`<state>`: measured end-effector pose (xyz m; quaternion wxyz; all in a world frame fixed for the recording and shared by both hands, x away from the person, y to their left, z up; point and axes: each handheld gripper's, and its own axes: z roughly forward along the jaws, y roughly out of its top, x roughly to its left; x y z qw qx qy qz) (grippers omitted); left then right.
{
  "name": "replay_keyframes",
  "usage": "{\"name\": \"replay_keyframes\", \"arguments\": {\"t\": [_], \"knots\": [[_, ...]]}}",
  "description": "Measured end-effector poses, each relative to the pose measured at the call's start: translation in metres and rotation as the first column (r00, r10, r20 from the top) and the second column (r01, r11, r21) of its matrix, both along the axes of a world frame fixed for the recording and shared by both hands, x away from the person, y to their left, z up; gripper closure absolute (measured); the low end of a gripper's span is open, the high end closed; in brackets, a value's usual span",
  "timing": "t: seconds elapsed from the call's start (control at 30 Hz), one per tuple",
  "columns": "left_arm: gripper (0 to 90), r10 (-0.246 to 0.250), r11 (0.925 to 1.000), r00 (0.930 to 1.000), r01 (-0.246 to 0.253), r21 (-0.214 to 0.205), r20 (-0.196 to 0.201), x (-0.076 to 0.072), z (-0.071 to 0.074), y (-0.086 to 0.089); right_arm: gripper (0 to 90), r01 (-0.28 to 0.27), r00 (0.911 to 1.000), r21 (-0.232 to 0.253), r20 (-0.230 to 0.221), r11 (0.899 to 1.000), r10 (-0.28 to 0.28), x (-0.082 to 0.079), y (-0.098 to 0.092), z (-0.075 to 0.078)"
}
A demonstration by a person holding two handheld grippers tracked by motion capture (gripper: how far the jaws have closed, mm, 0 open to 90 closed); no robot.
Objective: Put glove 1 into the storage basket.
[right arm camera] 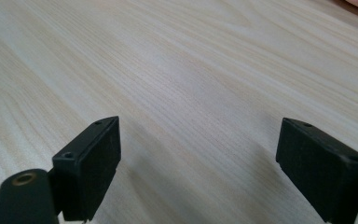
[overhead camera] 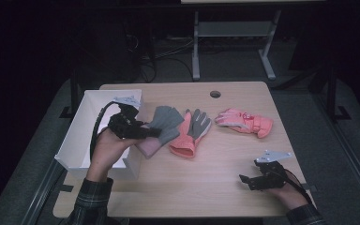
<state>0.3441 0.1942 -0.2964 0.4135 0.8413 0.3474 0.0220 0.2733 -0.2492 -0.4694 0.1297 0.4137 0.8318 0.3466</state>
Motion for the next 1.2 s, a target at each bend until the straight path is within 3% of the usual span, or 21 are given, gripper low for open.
{"name": "replay_keyframes", "arguments": {"t": [0.17,0.2,0.43,0.6,0.63,0.67,0.77,0.8,0.9,1.0,1.07,1.1,1.13,1.17,1.2], "knots": [[65.5,0.058,0.9982,0.9982,-0.059,0.009,0.015,0.001,0.003,0.017,13.6,0.008,1.0000,0.006,-0.002,1.000,-0.008,0.000,-0.001,0.000],[65.5,0.087,0.9961,0.9959,-0.088,0.011,0.024,0.001,0.004,0.026,13.6,-0.001,1.0000,0.002,0.004,1.000,0.001,0.000,0.000,0.000],[65.5,0.172,0.9851,0.9843,-0.172,-0.007,0.040,0.002,0.007,0.054,13.5,0.000,1.0000,0.000,-0.001,1.000,0.000,0.000,0.000,0.000],[65.5,0.269,0.9624,0.9616,-0.271,0.020,0.051,0.006,0.002,0.080,13.6,0.004,1.0000,0.002,0.004,1.000,-0.004,0.001,-0.001,-0.001],[65.5,0.269,0.9624,0.9616,-0.271,0.020,0.051,0.006,0.002,0.080,13.6,0.004,1.0000,0.002,0.004,1.000,-0.004,0.001,-0.001,-0.001],[65.5,0.298,0.9536,0.9531,-0.300,0.027,0.052,0.010,-0.004,0.088,13.6,0.003,1.0000,0.001,0.001,1.000,-0.003,0.001,0.000,0.000],[65.5,0.312,0.9495,0.9491,-0.313,0.024,0.045,0.012,-0.008,0.094,13.6,0.003,1.0000,-0.002,-0.003,1.000,-0.003,0.001,0.000,0.000],[65.4,0.332,0.9426,0.9422,-0.333,0.022,0.045,0.015,-0.012,0.100,13.6,0.001,1.0000,-0.006,-0.001,1.000,-0.001,0.001,0.001,0.000],[65.4,0.358,0.9331,0.9326,-0.359,0.019,0.048,0.020,-0.019,0.107,13.6,0.002,1.0000,-0.008,-0.004,1.000,-0.002,0.001,0.000,-0.001],[65.4,0.396,0.9161,0.9169,-0.398,0.049,0.053,0.025,-0.028,0.111,13.6,0.004,1.0000,-0.004,0.000,1.000,-0.004,0.001,-0.001,-0.001],[65.4,0.412,0.9071,0.9097,-0.415,0.071,0.051,0.029,-0.036,0.114,13.6,0.004,1.0000,-0.004,0.003,1.000,-0.004,0.001,-0.001,-0.001],[65.4,0.412,0.9071,0.9097,-0.415,0.071,0.051,0.029,-0.036,0.114,13.6,0.008,1.0000,0.003,-0.004,1.000,-0.008,0.000,-0.001,0.000],[65.4,0.433,0.8945,0.8997,-0.437,0.097,0.053,0.033,-0.044,0.117,13.6,0.004,1.0000,0.000,-0.002,1.000,-0.004,0.000,0.000,0.000],[65.4,0.433,0.8945,0.8997,-0.437,0.097,0.053,0.033,-0.044,0.117,13.6,0.004,1.0000,0.000,-0.002,1.000,-0.004,0.000,0.000,0.000],[65.4,0.442,0.8878,0.8956,-0.445,0.119,0.047,0.037,-0.051,0.120,13.6,0.003,1.0000,-0.001,-0.004,1.000,-0.003,0.000,0.000,0.000]]}}
